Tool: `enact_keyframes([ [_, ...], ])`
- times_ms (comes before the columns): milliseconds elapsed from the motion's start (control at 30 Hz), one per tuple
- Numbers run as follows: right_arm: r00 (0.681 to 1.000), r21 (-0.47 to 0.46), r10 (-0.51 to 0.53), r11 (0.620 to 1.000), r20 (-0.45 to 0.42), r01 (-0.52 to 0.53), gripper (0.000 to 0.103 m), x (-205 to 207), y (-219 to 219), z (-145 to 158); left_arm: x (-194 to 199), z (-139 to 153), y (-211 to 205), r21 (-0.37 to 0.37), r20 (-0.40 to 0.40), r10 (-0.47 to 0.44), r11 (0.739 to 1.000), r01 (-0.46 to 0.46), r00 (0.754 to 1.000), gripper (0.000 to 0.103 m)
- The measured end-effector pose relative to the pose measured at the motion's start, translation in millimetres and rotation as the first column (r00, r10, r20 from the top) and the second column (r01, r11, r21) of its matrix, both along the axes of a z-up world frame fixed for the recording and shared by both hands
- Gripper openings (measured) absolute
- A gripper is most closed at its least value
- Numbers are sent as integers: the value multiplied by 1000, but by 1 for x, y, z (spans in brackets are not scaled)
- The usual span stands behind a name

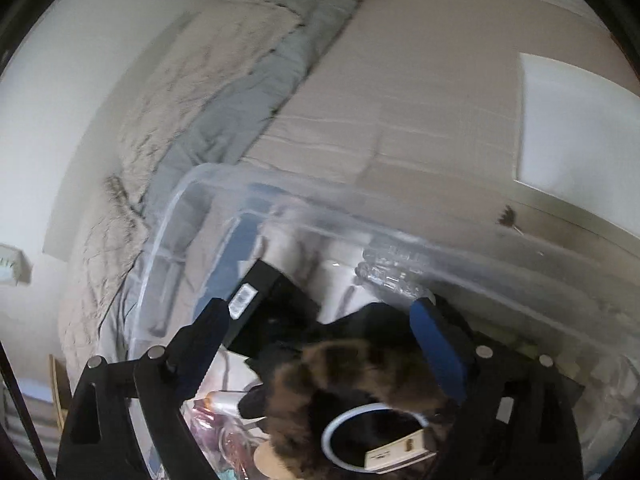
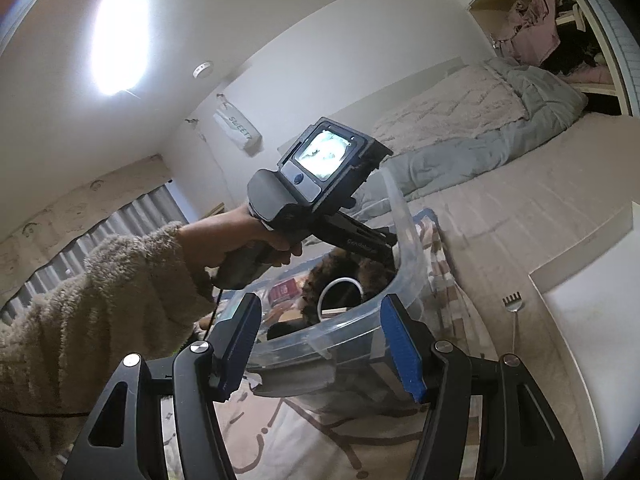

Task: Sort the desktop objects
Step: 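Lower the clear plastic case into the bin and open the left tool, then withdraw both open tools from the bin back toward the clutter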

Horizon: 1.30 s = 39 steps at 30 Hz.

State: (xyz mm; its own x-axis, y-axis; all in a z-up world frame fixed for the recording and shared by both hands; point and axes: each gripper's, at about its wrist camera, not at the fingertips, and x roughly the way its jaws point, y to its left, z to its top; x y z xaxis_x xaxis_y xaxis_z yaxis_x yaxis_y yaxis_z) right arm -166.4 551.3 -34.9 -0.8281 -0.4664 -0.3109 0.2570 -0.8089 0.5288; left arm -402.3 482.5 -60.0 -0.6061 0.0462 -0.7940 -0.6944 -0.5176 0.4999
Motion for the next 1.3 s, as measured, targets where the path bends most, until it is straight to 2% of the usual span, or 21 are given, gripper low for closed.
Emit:
enact_keyframes([
  [400, 999, 30, -1, 1000, 39, 0, 62, -6, -17, 9, 18, 32, -43, 169, 25, 35, 985, -38, 999, 92],
  [700, 999, 117, -27, 993, 31, 23, 62, -8, -44, 39, 54, 62, -82, 332, 33, 51, 941, -60, 998, 92],
  [867, 999, 161, -41, 986, 31, 35, 62, -9, -61, 54, 69, 65, -104, 356, 25, 69, 932, -73, 997, 92],
  [1067, 997, 202, -63, 978, 37, 54, 62, -10, -76, 59, 89, 71, -138, 413, -8, 105, 906, -92, 994, 94],
  [1267, 994, 200, -108, 974, 19, 102, 62, -11, -84, 57, 111, 78, -170, 466, -6, 117, 879, -101, 993, 98],
  [1300, 993, 200, -118, 973, 14, 113, 66, -12, -86, 57, 116, 79, -175, 476, -11, 116, 874, -97, 993, 99],
])
